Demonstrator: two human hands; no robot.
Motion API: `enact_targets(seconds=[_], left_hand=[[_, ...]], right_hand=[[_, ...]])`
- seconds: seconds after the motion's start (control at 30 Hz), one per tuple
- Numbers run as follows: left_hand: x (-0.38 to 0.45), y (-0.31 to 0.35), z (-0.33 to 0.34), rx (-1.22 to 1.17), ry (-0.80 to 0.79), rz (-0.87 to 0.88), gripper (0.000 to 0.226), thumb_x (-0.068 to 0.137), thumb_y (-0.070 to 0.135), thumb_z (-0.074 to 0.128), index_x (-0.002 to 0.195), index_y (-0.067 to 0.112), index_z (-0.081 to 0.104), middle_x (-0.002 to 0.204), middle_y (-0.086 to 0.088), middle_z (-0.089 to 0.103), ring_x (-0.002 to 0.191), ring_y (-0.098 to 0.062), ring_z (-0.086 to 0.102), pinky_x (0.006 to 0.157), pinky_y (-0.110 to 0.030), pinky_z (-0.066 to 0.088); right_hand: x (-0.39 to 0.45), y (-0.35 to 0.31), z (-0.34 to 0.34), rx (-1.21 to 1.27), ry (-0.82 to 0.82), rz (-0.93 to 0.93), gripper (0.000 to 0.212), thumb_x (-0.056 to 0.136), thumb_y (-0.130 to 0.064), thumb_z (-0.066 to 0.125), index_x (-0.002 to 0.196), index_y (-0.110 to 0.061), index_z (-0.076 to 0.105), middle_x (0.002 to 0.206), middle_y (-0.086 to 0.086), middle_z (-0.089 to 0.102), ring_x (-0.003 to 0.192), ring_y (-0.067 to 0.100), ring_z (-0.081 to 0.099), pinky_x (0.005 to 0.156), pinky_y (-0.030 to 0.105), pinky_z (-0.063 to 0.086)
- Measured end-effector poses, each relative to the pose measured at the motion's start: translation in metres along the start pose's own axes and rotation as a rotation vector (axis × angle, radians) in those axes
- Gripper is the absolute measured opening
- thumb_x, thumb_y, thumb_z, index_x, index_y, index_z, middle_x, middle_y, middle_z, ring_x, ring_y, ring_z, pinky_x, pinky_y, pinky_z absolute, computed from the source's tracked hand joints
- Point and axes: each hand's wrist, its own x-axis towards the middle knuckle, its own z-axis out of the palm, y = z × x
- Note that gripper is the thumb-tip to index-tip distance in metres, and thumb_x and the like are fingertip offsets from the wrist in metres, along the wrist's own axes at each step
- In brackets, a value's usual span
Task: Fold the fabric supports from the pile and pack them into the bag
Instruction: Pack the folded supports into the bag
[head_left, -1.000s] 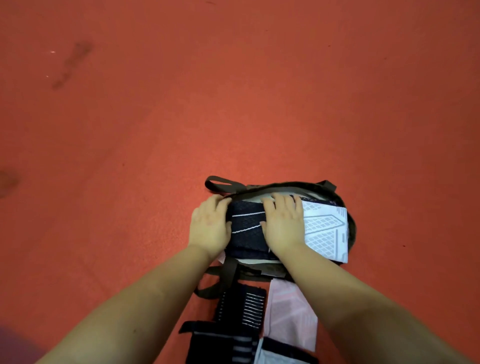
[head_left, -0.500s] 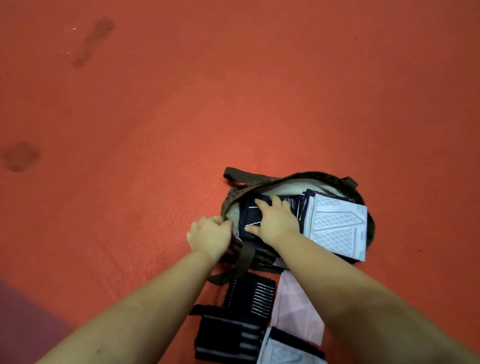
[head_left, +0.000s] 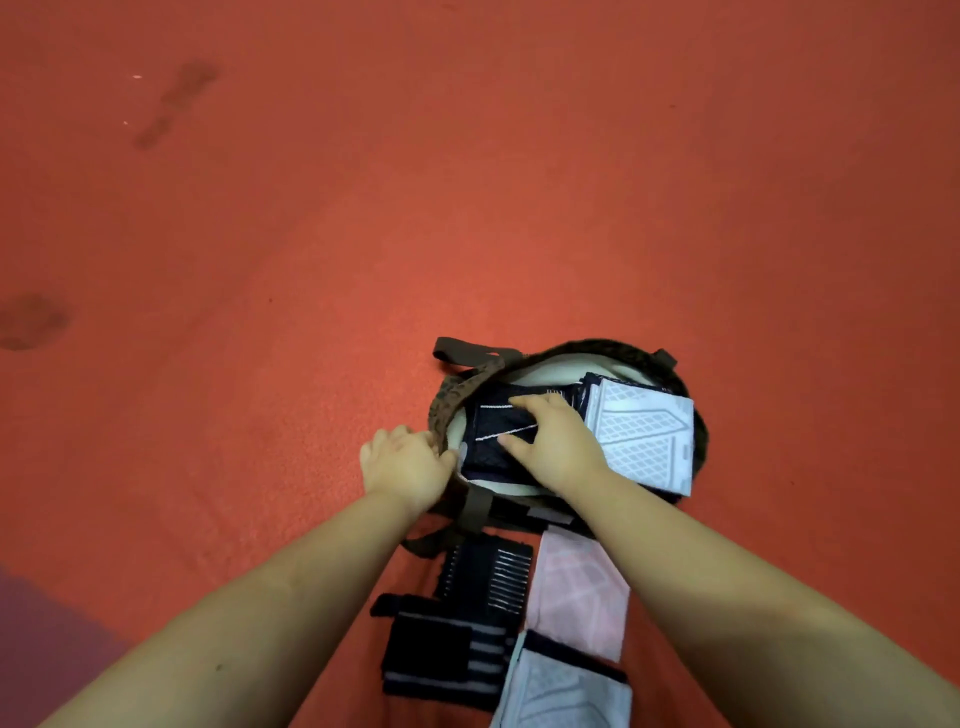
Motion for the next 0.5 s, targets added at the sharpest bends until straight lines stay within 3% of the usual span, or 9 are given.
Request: enact_targets(seconds=[0.1,0.17,0.23,0.3,0.37,0.43,0.5], left_hand=[[-0.01,-0.006,0.003,0.065,0.031,-0.017,0.042,0.089,0.054,0.048,0.11,0.019,0.061,0.121,-0.008,0.053,0.117,-0.03,0.043,0.098,-0.037,0.03],[-0.022,-0.006,0.003,0.012,0.194,0.02,0.043,0.083,0.049,0.061,0.107,0.013,0.057,0.112,-0.011,0.054,0.108,-0.032,0.047,0.092,-0.04,0.033],[-0.035,-0.003,0.008,-0.001,0.429,0.273,0.036,0.074,0.036,0.073,0.093,0.01,0.057,0.093,-0.012,0.055,0.089,-0.034,0.052,0.079,-0.04,0.036],[-0.055,0.003,0.018,0.008,0.522,0.602,0.026,0.072,0.035,0.068,0.082,0.014,0.056,0.079,-0.005,0.054,0.073,-0.03,0.053,0.067,-0.036,0.034],[-0.077,0.009,0.034,0.025,0.394,0.83,0.024,0.076,0.043,0.052,0.076,0.019,0.057,0.071,0.002,0.055,0.065,-0.024,0.055,0.061,-0.031,0.038],[-0.098,0.014,0.056,0.086,0.214,0.926,0.031,0.078,0.046,0.044,0.075,0.02,0.061,0.071,0.002,0.059,0.066,-0.023,0.059,0.06,-0.032,0.043],[-0.118,0.018,0.075,0.217,-0.009,0.901,0.042,0.084,0.051,0.039,0.097,0.02,0.064,0.095,0.0,0.064,0.09,-0.024,0.059,0.078,-0.033,0.04]], right_hand=[[-0.037,0.007,0.0,0.015,0.088,-0.072,0.04,0.089,-0.03,0.06,0.127,-0.021,0.053,0.127,-0.002,0.05,0.116,0.015,0.049,0.088,0.027,0.04],[-0.064,0.015,0.004,0.029,0.112,-0.082,0.035,0.089,-0.027,0.06,0.123,-0.02,0.056,0.122,-0.003,0.053,0.113,0.014,0.05,0.086,0.026,0.04],[-0.09,0.029,0.013,0.041,0.102,-0.053,0.032,0.089,-0.027,0.06,0.121,-0.019,0.057,0.119,-0.003,0.054,0.112,0.015,0.051,0.085,0.027,0.04],[-0.114,0.048,0.026,0.038,0.06,0.011,0.034,0.089,-0.028,0.06,0.122,-0.021,0.056,0.122,-0.003,0.053,0.111,0.015,0.053,0.086,0.026,0.04],[-0.137,0.068,0.039,0.026,-0.003,0.096,0.038,0.089,-0.03,0.06,0.126,-0.023,0.053,0.129,-0.003,0.051,0.111,0.016,0.054,0.087,0.027,0.042],[-0.158,0.085,0.052,0.006,-0.058,0.158,0.041,0.09,-0.032,0.059,0.129,-0.023,0.049,0.133,-0.002,0.048,0.114,0.016,0.053,0.088,0.028,0.044],[-0.176,0.098,0.062,-0.029,-0.104,0.193,0.044,0.09,-0.034,0.058,0.131,-0.022,0.047,0.133,-0.001,0.047,0.117,0.017,0.051,0.09,0.029,0.043]])
